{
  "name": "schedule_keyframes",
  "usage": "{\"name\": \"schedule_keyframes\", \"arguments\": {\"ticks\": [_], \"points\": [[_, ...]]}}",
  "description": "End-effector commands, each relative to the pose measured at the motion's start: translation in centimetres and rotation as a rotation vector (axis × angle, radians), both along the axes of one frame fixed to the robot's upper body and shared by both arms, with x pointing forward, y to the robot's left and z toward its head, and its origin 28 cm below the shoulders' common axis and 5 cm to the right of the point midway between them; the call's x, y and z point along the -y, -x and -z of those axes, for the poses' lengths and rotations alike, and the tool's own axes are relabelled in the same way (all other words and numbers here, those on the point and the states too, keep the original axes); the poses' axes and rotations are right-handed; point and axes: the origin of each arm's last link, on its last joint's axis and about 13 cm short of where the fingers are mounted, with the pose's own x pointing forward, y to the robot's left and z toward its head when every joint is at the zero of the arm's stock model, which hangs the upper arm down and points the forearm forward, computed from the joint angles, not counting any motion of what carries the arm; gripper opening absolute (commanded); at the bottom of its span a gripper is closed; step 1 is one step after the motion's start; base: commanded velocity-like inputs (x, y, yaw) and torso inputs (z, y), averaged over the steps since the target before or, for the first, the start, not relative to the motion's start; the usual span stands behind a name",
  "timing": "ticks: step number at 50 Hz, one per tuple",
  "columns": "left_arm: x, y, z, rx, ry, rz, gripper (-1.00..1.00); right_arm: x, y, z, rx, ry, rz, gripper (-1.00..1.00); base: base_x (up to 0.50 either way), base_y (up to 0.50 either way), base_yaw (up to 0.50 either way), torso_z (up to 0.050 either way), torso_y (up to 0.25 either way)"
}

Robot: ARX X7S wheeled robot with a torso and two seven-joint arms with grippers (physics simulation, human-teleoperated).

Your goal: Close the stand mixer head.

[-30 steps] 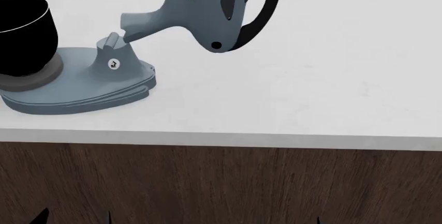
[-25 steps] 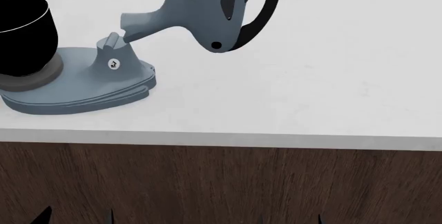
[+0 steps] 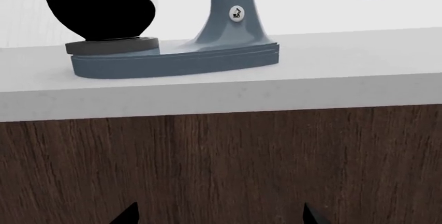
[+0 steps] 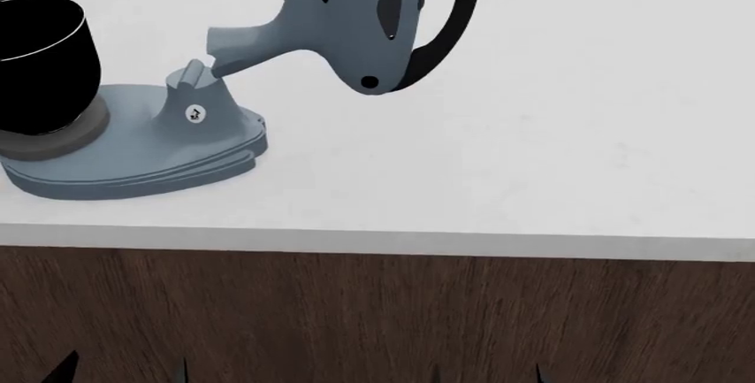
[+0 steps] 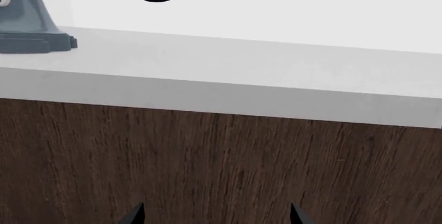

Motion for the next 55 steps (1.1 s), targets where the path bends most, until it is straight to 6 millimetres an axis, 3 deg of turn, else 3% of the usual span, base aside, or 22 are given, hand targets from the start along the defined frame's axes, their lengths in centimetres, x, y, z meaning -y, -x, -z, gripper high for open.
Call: {"name": "schedule_keyframes", "arguments": {"ticks": [1,27,33,37,39,42,47,50,55], "points": [[-0.1,0.1,-0.1,0.034,-0.013,0.004,1.0,0.0,-0.1,0.2,-0.004,0.017,-0.006,1.0,0.0,0.0,0.0,0.05,0.0],[-0.2,0.0,-0.1,0.037,-0.027,-0.014,1.0,0.0,-0.3,0.6,-0.018,-0.036,0.009,1.0,0.0,0.0,0.0,0.05,0.0],[-0.1,0.1,-0.4,0.04,-0.026,-0.014,1.0,0.0,-0.1,-0.2,0.045,-0.082,-0.036,1.0,0.0,0.0,0.0,0.05,0.0],[-0.3,-0.1,-0.5,0.041,-0.004,-0.033,1.0,-0.2,0.0,-0.9,0.034,-0.234,-0.023,1.0,0.0,0.0,0.0,0.05,0.0],[-0.5,0.0,-1.1,0.043,0.038,-0.069,1.0,-0.2,0.0,-2.0,0.049,-0.184,-0.023,1.0,0.0,0.0,0.0,0.05,0.0],[-0.5,0.2,-3.9,0.095,0.066,-0.074,1.0,0.1,0.1,-5.6,0.075,-0.187,-0.03,1.0,0.0,0.0,0.0,0.027,0.0],[-1.3,0.6,-10.4,0.15,0.019,-0.033,1.0,1.4,0.3,-11.4,0.142,-0.11,0.007,1.0,0.0,0.0,0.0,0.0,0.0],[-1.5,1.0,-14.2,0.192,-0.036,0.002,1.0,2.0,0.6,-13.4,0.153,-0.066,0.036,1.0,0.0,0.0,0.0,0.0,0.0],[-2.0,0.7,-16.9,0.193,-0.045,0.023,1.0,2.6,1.5,-16.3,0.133,-0.011,0.004,1.0,0.0,0.0,0.0,0.0,0.0]]}}
